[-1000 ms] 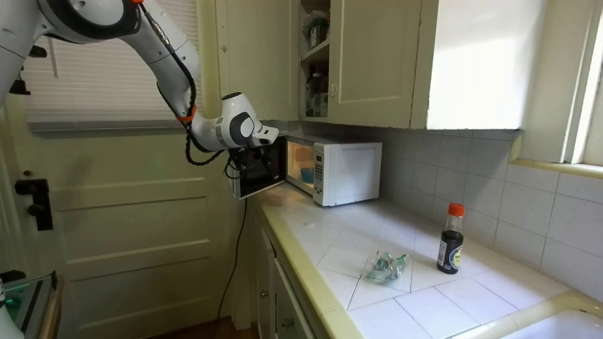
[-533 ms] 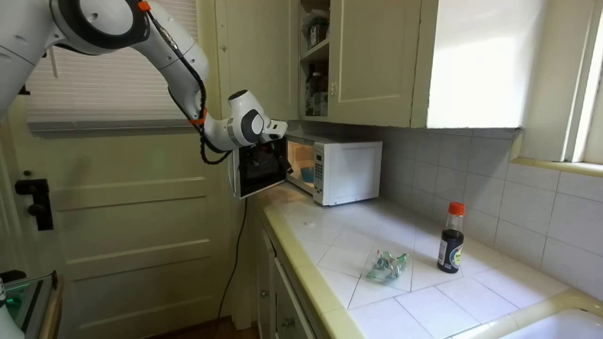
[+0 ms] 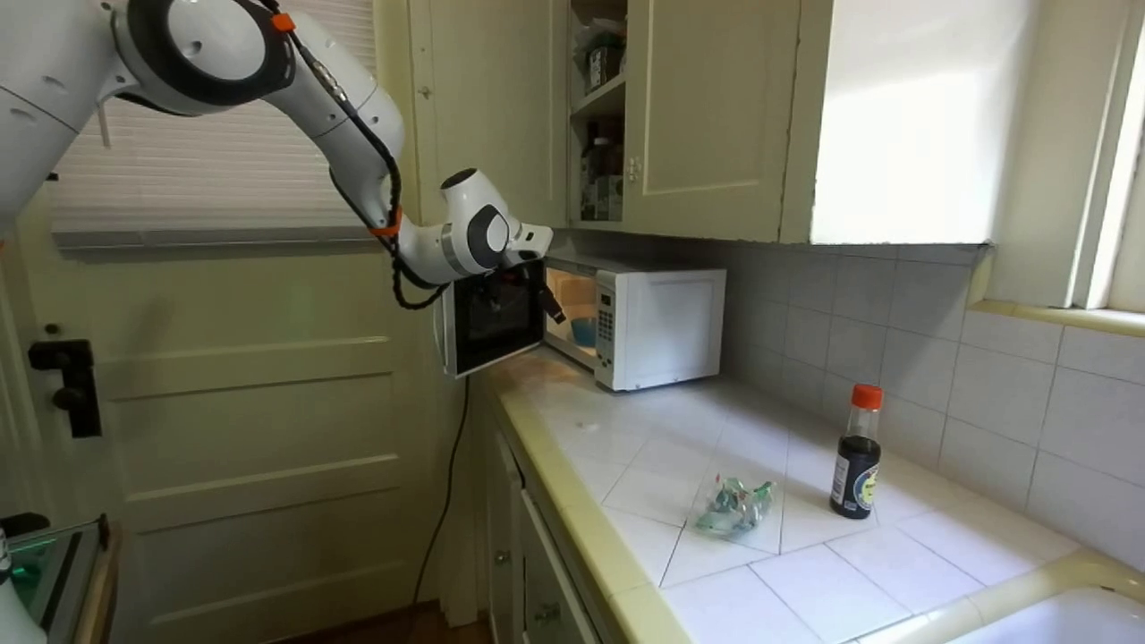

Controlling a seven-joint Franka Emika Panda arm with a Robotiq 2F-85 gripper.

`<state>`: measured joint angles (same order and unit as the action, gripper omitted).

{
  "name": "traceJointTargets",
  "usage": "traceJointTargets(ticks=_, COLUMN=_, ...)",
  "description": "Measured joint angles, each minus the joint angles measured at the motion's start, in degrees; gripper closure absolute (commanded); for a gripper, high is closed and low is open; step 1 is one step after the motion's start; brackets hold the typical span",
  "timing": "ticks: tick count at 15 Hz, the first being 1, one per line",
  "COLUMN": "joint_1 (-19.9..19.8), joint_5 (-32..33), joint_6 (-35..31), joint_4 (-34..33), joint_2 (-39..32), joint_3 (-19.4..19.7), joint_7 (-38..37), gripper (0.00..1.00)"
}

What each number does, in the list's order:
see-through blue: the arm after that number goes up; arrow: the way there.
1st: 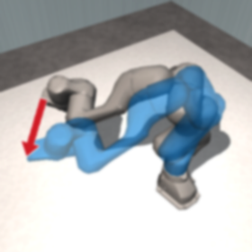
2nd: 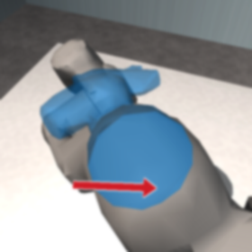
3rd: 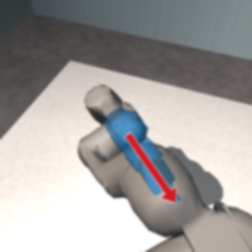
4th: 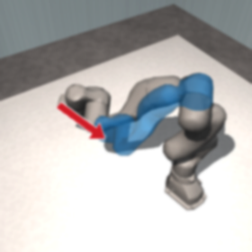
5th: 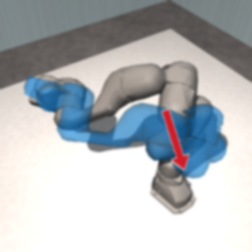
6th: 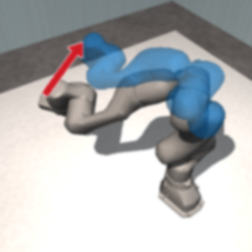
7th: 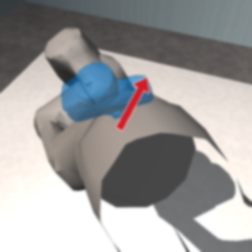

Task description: Open the door of the microwave, then remove the blue bowl from the microwave

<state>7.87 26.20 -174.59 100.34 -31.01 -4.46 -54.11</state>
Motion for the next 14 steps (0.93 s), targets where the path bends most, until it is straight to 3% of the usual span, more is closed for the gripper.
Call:
traceJointTargets(ticks=6, joint_1=0.66, joint_5=-4.45, joint_6=0.76, joint_4=-16.22, joint_2=-11.92, joint_3=-2.20, joint_7=-0.90, gripper=0.00)
traceJointTargets(ticks=8, joint_1=1.12, joint_5=-10.48, joint_6=1.37, joint_4=-20.60, joint_2=-15.67, joint_3=-3.37, joint_7=4.15, gripper=0.00)
traceJointTargets(ticks=10, joint_1=1.63, joint_5=-12.52, joint_6=1.44, joint_4=-22.61, joint_2=-17.38, joint_3=-3.70, joint_7=6.12, gripper=0.00)
traceJointTargets(ticks=12, joint_1=2.62, joint_5=-14.99, joint_6=1.38, joint_4=-22.84, joint_2=-17.46, joint_3=-2.44, joint_7=6.73, gripper=0.00)
traceJointTargets(ticks=14, joint_1=4.99, joint_5=-15.50, joint_6=1.31, joint_4=-23.56, joint_2=-17.62, joint_3=1.54, joint_7=0.44, gripper=0.00)
